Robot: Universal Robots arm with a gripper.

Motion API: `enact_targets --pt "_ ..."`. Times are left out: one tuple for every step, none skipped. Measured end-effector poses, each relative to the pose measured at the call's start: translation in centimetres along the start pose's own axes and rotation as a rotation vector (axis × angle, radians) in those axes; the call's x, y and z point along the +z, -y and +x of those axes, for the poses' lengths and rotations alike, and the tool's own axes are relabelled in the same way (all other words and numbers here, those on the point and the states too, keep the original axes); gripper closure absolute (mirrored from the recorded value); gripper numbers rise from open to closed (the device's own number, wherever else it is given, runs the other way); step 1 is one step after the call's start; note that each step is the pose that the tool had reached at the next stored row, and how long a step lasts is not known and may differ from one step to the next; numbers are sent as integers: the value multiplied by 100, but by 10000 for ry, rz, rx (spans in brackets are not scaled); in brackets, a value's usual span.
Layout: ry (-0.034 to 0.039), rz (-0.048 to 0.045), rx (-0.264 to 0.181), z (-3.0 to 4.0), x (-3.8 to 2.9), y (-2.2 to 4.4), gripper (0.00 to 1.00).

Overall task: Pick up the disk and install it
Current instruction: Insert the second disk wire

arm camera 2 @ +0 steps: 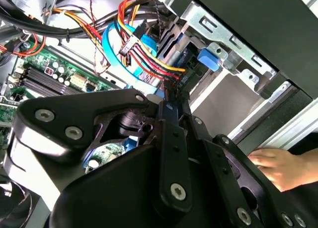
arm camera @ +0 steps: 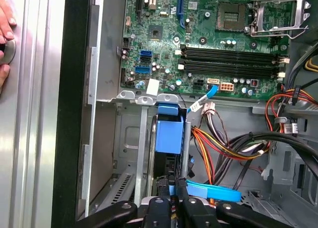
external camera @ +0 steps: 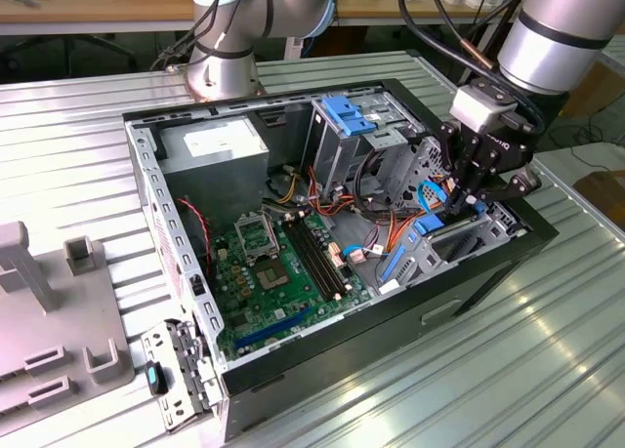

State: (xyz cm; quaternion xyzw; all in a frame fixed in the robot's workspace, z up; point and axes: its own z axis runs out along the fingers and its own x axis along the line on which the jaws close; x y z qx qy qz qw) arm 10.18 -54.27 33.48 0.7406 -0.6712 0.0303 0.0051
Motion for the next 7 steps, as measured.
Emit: enact_targets --pt "19 18 -3 2 -81 5 76" --pt "21 21 -1 9 -219 9 76" --pt "21 21 -1 9 -229 9 89" --pt "23 21 -1 9 -229 9 89" --pt "23 21 -1 9 -229 9 89" --pt "23 21 -1 9 -229 9 89" --pt "23 21 -1 9 -229 9 89"
